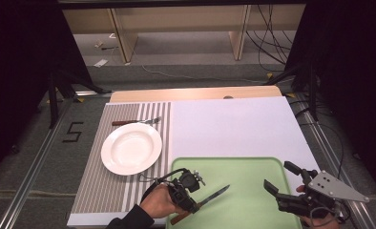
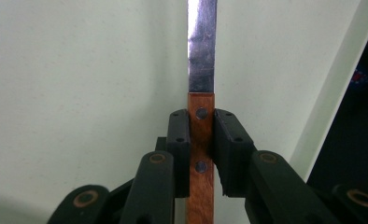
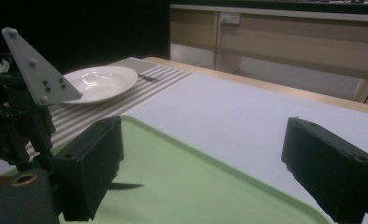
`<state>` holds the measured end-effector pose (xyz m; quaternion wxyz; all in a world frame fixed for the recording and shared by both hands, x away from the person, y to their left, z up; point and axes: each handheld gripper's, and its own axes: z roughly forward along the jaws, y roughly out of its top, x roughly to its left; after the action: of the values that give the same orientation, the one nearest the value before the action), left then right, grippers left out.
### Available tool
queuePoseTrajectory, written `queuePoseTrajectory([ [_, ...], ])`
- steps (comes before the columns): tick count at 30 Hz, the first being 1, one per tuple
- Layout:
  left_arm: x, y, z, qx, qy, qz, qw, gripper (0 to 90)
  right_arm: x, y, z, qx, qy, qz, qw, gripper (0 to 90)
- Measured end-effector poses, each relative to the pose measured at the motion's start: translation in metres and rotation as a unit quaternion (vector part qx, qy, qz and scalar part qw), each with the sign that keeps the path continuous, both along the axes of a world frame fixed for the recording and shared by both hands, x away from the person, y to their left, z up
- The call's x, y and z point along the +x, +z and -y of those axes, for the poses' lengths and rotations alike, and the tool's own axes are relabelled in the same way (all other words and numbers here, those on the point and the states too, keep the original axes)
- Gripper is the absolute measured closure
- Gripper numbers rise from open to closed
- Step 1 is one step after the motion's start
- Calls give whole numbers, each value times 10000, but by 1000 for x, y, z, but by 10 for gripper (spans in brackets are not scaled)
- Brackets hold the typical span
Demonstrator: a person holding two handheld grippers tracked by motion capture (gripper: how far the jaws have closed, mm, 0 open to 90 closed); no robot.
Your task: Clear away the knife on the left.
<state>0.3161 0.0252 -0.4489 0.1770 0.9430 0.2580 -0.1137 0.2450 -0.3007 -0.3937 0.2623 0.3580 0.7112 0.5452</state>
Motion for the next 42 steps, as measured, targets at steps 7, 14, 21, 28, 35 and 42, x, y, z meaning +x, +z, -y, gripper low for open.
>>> queuePoseTrajectory([
  [7,-3,-10,3,150,-27,-46,9999,768,0,0,0,-2,11,12,10000,137],
  [14,-4,-10,2,107,-104,-54,9999,706,0,0,-1,6,16,15,10000,137],
  [21,-8,-1,1,21,-47,516,9987,402,0,0,0,7,18,8,10000,137],
  [28,-14,11,7,-302,-197,928,9950,399,0,0,0,1,20,-4,10000,137],
  [35,-17,7,18,-365,-418,810,9952,639,0,0,-1,-15,24,-8,10000,138],
  [42,-19,-1,27,-332,-676,811,9939,822,0,0,-1,-18,39,-6,10000,138],
])
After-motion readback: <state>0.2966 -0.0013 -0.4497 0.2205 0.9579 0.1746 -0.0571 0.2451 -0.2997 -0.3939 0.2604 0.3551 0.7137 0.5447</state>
